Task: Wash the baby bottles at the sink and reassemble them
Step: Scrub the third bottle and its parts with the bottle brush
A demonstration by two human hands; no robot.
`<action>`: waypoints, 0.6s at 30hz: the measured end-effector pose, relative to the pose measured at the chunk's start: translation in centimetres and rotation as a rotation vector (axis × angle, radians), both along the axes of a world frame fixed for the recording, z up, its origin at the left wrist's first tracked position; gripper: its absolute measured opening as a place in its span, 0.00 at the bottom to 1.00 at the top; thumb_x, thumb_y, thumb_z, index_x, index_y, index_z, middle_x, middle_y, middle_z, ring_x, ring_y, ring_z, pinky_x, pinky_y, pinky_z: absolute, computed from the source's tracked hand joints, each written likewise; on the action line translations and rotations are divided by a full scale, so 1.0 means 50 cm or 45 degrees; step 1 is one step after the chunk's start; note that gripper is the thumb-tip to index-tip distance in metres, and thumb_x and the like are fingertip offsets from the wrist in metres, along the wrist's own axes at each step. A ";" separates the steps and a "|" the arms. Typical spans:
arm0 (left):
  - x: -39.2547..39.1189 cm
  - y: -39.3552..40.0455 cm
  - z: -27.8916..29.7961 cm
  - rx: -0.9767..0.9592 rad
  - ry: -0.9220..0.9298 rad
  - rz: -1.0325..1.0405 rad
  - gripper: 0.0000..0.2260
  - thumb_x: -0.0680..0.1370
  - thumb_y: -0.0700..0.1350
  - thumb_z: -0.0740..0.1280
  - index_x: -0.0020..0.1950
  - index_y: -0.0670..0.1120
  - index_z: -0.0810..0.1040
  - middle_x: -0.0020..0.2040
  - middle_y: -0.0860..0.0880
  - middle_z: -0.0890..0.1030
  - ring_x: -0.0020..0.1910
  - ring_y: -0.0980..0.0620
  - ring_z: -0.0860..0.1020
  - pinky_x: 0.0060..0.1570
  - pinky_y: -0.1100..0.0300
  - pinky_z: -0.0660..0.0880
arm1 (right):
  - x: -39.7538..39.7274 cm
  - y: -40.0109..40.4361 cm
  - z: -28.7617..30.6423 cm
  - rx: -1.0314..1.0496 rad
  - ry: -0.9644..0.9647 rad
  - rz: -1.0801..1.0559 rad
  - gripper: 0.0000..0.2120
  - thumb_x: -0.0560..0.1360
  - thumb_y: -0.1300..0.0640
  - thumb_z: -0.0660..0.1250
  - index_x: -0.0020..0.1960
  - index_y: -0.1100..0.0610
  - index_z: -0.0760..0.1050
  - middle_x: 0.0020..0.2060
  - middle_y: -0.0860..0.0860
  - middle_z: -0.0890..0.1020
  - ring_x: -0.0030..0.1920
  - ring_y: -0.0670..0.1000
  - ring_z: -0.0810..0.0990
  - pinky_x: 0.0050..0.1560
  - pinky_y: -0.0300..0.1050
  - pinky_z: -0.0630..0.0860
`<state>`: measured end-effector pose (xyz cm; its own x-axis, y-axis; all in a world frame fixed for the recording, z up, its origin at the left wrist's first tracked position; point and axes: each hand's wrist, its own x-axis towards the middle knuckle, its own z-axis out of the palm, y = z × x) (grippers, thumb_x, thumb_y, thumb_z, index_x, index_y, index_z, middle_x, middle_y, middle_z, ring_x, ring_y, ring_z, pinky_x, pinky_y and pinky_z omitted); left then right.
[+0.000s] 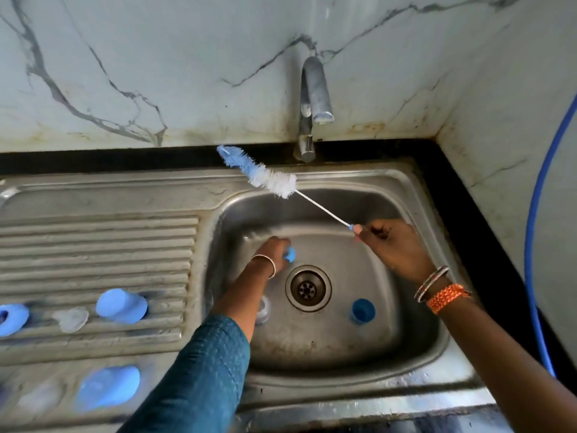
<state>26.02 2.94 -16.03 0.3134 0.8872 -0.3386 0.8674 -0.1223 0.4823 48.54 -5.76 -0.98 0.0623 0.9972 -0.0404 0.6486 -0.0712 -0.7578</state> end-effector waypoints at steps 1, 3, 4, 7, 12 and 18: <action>0.003 -0.003 0.025 -0.073 -0.340 0.303 0.15 0.74 0.36 0.68 0.60 0.39 0.76 0.56 0.37 0.78 0.53 0.41 0.78 0.55 0.54 0.75 | 0.003 -0.009 0.004 0.011 -0.039 -0.003 0.15 0.76 0.46 0.67 0.34 0.53 0.80 0.20 0.45 0.73 0.24 0.41 0.70 0.28 0.37 0.68; 0.004 -0.008 0.083 -0.371 -1.117 0.880 0.07 0.77 0.36 0.66 0.54 0.43 0.76 0.48 0.38 0.78 0.38 0.48 0.81 0.40 0.59 0.79 | 0.009 -0.022 0.013 0.028 -0.049 -0.023 0.15 0.76 0.49 0.67 0.36 0.57 0.81 0.24 0.50 0.77 0.27 0.48 0.75 0.35 0.47 0.74; 0.001 -0.014 0.112 -0.508 -1.443 1.040 0.05 0.78 0.37 0.64 0.51 0.45 0.75 0.44 0.40 0.77 0.33 0.52 0.80 0.34 0.62 0.79 | 0.010 -0.031 0.020 0.057 -0.052 -0.032 0.15 0.76 0.51 0.67 0.35 0.58 0.80 0.24 0.51 0.78 0.27 0.49 0.75 0.36 0.48 0.74; -0.039 -0.035 0.176 -0.544 -2.014 1.291 0.06 0.80 0.39 0.62 0.44 0.45 0.76 0.41 0.44 0.74 0.38 0.52 0.76 0.32 0.64 0.79 | 0.013 -0.058 0.039 0.138 -0.073 -0.041 0.07 0.76 0.57 0.68 0.42 0.57 0.83 0.28 0.47 0.80 0.28 0.40 0.75 0.35 0.34 0.72; -0.120 -0.102 0.226 -0.514 -2.479 1.273 0.08 0.81 0.38 0.57 0.48 0.39 0.74 0.43 0.41 0.74 0.38 0.49 0.71 0.29 0.64 0.77 | 0.035 -0.124 0.054 0.225 0.070 -0.109 0.10 0.72 0.60 0.72 0.53 0.53 0.83 0.44 0.46 0.83 0.48 0.44 0.80 0.53 0.39 0.76; -0.163 -0.149 0.263 -0.494 -2.572 1.273 0.10 0.82 0.43 0.56 0.49 0.38 0.73 0.43 0.42 0.74 0.36 0.51 0.69 0.27 0.66 0.73 | 0.063 -0.163 0.078 0.318 0.073 -0.068 0.10 0.72 0.59 0.73 0.51 0.48 0.81 0.42 0.47 0.84 0.41 0.34 0.79 0.44 0.24 0.72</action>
<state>17.88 -4.52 -2.91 0.0042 0.9185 -0.3955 -0.8986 0.1770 0.4015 51.68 -13.90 2.94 0.1198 0.9721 0.2017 0.6046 0.0897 -0.7915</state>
